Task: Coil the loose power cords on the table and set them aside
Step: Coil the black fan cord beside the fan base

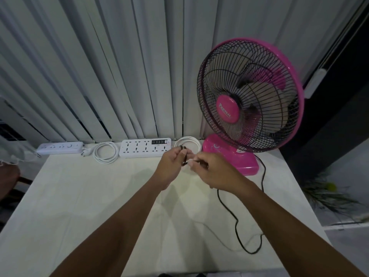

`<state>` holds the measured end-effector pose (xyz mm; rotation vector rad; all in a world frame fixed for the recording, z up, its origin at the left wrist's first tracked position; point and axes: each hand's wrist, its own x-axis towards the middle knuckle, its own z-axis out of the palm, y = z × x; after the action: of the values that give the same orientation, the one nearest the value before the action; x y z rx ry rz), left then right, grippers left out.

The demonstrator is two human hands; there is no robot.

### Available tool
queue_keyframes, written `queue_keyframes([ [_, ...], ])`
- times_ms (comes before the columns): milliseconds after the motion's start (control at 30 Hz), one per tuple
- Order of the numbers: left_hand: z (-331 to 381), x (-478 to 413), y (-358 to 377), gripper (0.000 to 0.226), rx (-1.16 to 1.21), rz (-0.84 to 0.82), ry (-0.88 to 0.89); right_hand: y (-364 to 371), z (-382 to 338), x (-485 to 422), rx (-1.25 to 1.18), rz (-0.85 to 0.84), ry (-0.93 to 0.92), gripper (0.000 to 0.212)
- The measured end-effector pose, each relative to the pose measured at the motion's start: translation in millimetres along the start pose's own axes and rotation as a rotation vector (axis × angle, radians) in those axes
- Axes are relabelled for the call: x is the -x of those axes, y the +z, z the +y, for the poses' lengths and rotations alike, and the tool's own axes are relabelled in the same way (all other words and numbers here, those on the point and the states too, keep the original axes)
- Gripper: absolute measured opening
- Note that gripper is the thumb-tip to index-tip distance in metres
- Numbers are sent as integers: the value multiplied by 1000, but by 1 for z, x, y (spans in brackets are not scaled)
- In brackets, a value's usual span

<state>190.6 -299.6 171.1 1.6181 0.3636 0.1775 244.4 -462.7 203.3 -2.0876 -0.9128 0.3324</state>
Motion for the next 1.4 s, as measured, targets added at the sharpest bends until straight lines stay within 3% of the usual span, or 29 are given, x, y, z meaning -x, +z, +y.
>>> queue_keyframes([
  [133,-3,11,16,28,36,-141,-196,-21,10,-12,-110,103,66,20],
  [300,-2,19,31,32,311,-317,-203,-25,56,-13,-116,220,135,22],
  [433,3,20,38,30,488,-343,-141,-9,87,9,-22,99,184,18],
  [600,4,9,50,24,770,-195,-120,7,77,36,229,-17,-73,22],
  [700,2,-1,53,24,715,-78,-106,2,67,43,299,-30,-127,21],
  [833,1,-1,50,21,304,34,-95,-18,59,43,241,-15,-123,17],
  [1000,-10,12,55,33,-18,-106,-133,-24,57,20,4,108,-4,24],
  [1200,-8,11,48,33,254,-338,-318,-19,84,-3,-145,141,65,7],
  [1267,-7,8,43,33,362,-407,-292,-11,93,-3,-132,140,42,14],
  [1400,-7,-6,38,30,635,-319,-271,13,104,6,10,-1,70,25],
])
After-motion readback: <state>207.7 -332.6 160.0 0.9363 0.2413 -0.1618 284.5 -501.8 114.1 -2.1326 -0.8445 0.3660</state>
